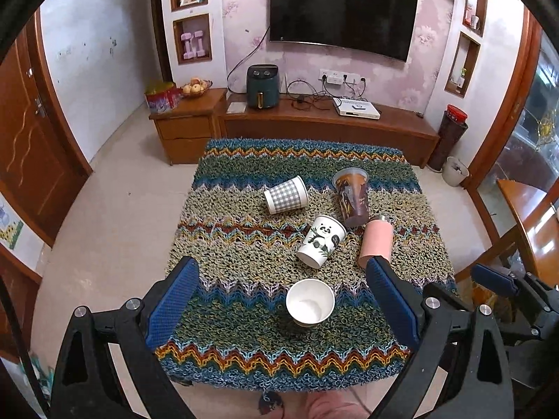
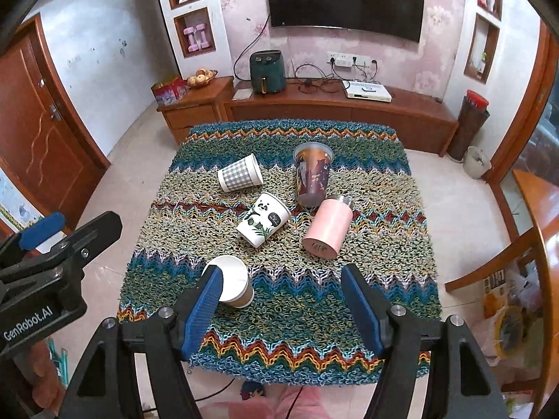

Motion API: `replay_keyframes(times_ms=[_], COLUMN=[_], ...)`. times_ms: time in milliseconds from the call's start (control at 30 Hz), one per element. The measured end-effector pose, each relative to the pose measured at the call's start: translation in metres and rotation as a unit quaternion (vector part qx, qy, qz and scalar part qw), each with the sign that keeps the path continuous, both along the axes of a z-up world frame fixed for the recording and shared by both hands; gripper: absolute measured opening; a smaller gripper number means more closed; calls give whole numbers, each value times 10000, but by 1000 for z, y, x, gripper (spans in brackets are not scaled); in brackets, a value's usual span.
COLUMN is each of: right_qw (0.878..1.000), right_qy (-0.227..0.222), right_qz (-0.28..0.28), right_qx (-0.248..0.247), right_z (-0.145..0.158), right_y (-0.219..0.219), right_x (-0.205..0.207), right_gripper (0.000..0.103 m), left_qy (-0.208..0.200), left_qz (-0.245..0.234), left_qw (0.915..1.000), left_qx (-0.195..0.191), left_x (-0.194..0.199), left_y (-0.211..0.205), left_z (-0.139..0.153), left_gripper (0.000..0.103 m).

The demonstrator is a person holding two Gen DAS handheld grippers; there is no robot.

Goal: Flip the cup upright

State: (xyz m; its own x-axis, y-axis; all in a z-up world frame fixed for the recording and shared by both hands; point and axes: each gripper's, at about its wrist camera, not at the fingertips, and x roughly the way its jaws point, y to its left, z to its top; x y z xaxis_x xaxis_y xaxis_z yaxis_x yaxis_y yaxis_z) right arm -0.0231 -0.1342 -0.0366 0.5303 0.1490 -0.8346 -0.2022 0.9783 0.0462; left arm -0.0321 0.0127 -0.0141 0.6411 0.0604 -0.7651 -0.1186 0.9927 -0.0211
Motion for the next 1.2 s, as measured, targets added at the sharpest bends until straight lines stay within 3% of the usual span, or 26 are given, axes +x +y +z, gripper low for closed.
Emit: replay_keyframes(times_ms=[300,1200], right_qw=[9998,9997], right_qy=[-164,-186], right_qz=[-76,-159], right_qx=[-9,-57], right_z=[22,18], right_y=[-3,-2], right_x=[3,4], right_gripper=[71,71], left_qy=[147,270], left_qz=[26,-94], left_qw=[9997,9994], left_qx=[-186,-170], left_x=[8,11], left_y=[6,-1], left_z=[10,8], left_gripper=[97,97])
